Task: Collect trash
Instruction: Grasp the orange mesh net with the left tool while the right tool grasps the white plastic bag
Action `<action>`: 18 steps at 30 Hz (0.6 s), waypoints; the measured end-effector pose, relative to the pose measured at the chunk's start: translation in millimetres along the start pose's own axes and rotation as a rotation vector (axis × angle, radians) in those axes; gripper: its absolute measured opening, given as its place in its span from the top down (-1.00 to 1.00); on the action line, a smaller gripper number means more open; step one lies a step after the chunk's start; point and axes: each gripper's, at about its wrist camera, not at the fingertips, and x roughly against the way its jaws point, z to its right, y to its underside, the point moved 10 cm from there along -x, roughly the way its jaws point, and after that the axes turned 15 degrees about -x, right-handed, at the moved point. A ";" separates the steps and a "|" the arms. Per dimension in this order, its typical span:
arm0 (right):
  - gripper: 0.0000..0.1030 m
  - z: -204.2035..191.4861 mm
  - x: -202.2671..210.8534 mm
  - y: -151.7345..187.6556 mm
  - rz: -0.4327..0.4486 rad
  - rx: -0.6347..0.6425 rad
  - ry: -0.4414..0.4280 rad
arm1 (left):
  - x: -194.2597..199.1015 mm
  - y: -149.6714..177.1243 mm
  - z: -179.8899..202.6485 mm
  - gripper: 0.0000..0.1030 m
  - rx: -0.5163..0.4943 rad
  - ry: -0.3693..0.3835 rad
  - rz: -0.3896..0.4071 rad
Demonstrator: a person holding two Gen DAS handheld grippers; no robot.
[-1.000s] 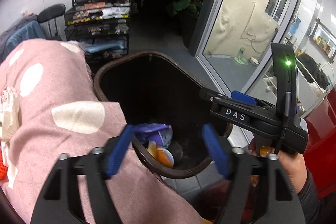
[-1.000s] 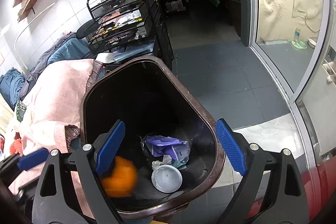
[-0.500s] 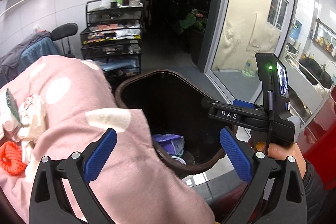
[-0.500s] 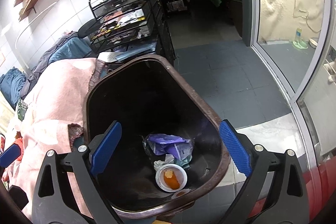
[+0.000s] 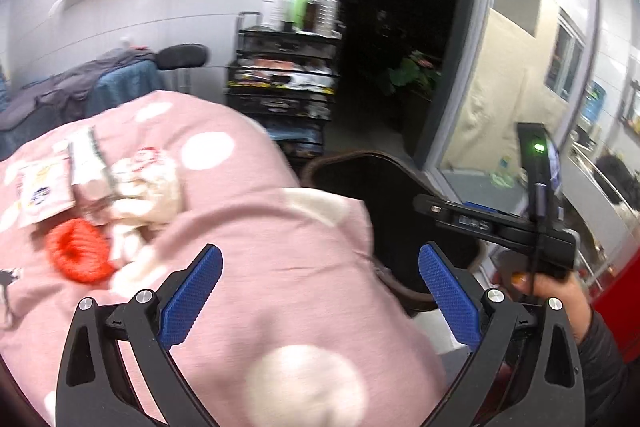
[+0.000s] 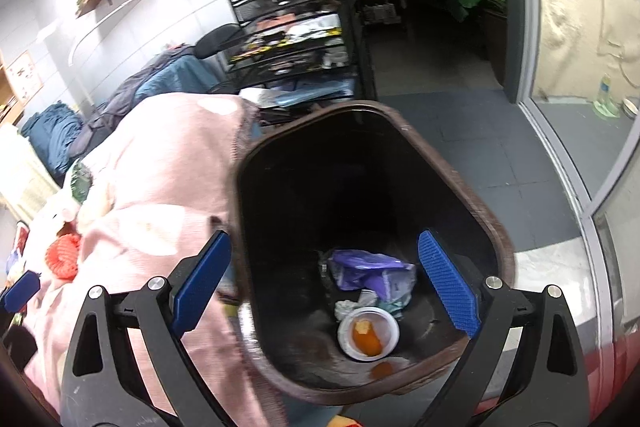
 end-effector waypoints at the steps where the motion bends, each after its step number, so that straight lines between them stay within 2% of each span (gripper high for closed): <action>1: -0.81 -6.8 0.7 2.0 -0.003 0.011 -0.012 | 2.7 2.2 -8.1 -0.89 0.007 -0.020 -0.001; 8: -0.81 -63.7 5.3 16.5 -0.031 0.109 -0.114 | 17.1 24.4 -71.1 -0.89 0.056 -0.155 -0.038; 14: -0.81 -118.8 4.7 32.7 -0.077 0.198 -0.212 | 25.7 45.6 -135.5 -0.89 0.156 -0.231 -0.079; 18: -0.81 -154.3 -1.3 45.0 -0.132 0.252 -0.280 | 21.6 62.1 -171.9 -0.89 0.220 -0.276 -0.134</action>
